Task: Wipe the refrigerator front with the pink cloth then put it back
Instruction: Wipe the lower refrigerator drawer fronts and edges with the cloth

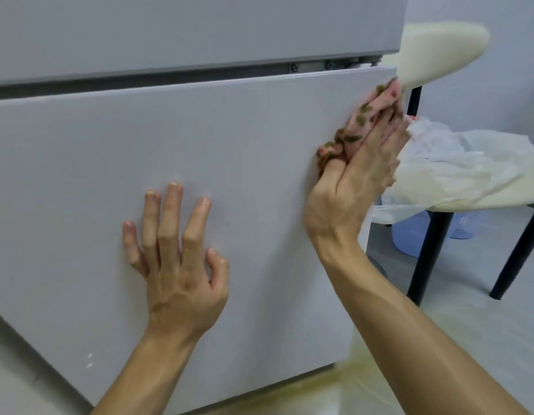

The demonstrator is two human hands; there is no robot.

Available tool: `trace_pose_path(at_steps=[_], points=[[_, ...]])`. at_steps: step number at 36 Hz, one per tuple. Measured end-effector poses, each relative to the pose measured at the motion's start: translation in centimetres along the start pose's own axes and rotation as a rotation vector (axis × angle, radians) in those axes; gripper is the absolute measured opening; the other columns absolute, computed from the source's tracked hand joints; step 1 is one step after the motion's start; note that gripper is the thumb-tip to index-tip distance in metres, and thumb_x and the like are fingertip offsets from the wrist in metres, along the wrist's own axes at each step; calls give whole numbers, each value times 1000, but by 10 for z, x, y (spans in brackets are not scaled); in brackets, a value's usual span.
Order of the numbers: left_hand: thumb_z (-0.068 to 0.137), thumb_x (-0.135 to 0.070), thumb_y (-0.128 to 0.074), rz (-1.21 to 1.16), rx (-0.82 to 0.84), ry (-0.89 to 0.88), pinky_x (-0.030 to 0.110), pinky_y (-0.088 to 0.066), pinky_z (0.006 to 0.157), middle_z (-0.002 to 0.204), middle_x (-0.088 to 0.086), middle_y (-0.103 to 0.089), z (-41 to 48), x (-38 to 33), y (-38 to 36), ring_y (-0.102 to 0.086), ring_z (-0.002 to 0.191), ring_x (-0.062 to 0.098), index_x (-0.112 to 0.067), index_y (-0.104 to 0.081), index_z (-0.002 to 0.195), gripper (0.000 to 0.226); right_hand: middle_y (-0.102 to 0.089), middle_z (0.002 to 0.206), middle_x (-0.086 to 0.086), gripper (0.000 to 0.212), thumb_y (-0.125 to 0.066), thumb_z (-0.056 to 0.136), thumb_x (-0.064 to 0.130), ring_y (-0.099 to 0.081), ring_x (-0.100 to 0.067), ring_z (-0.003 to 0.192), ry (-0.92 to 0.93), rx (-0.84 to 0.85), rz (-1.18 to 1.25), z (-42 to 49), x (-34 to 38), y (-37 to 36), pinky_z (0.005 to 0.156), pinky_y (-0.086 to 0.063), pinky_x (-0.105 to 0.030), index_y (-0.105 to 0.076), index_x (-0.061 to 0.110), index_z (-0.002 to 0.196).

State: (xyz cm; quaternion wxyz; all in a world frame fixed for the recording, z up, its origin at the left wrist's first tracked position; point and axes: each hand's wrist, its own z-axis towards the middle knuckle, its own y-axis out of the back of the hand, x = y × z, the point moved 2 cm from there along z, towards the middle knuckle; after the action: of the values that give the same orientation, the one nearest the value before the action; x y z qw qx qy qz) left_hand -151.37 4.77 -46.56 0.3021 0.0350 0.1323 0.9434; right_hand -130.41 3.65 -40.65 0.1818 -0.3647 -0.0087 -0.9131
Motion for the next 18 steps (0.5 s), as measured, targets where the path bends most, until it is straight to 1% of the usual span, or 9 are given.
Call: trace_pose_path(at_steps=[1,4,7,9,11,13,16,18], points=[[82,-7,-63,-1,6,8,55,-4,128,167,16,-29,3,4,2,-15,160,33,-13,-45,151,72,-1,174,-21,80,-40,93,11,4,-34,162,0,-34,-1,11,11,-5,130,10,-48,-7,1,165],[82,-10,-62,8,19,15,58,-6,127,167,17,-31,7,15,10,-16,160,33,-14,-46,151,70,-6,173,-23,76,-40,96,14,-1,-36,162,1,-103,-5,26,38,-18,131,4,-54,-12,-1,164],[86,-14,-58,32,8,45,60,-5,126,167,15,-30,4,28,17,-15,161,29,-13,-44,152,67,-12,172,-24,72,-41,96,13,-7,-37,162,94,-95,-23,11,58,-29,131,-1,-55,-18,-2,163],[89,-17,-54,55,-6,61,61,-6,125,167,16,-30,3,39,21,-16,161,29,-12,-42,152,64,-17,171,-23,73,-43,94,16,-11,-37,161,202,-12,-17,-11,75,-39,132,-1,-51,-24,0,163],[92,-19,-52,76,-18,73,64,-9,124,166,17,-31,3,50,24,-19,159,31,-11,-41,152,61,-23,170,-21,75,-48,90,21,-14,-35,161,319,115,-13,-41,91,-48,132,-3,-46,-29,6,162],[95,-21,-50,73,-31,94,66,-11,123,165,19,-32,5,59,28,-21,158,34,-8,-40,151,58,-27,170,-16,76,-52,88,25,-15,-30,161,449,256,-25,-73,99,-54,132,-4,-43,-30,13,161],[92,-18,-49,41,-73,140,63,-8,124,164,22,-31,7,69,34,-19,158,33,-3,-39,149,60,-20,172,-6,74,-53,92,26,-9,-21,163,615,445,-54,-107,93,-56,131,-4,-41,-26,22,161],[87,-16,-49,30,-85,152,62,-7,124,163,22,-31,7,76,38,-19,157,34,-1,-39,148,63,-17,172,-3,71,-55,97,23,-8,-17,163,725,487,-102,-110,86,-51,131,-4,-38,-26,25,162]])
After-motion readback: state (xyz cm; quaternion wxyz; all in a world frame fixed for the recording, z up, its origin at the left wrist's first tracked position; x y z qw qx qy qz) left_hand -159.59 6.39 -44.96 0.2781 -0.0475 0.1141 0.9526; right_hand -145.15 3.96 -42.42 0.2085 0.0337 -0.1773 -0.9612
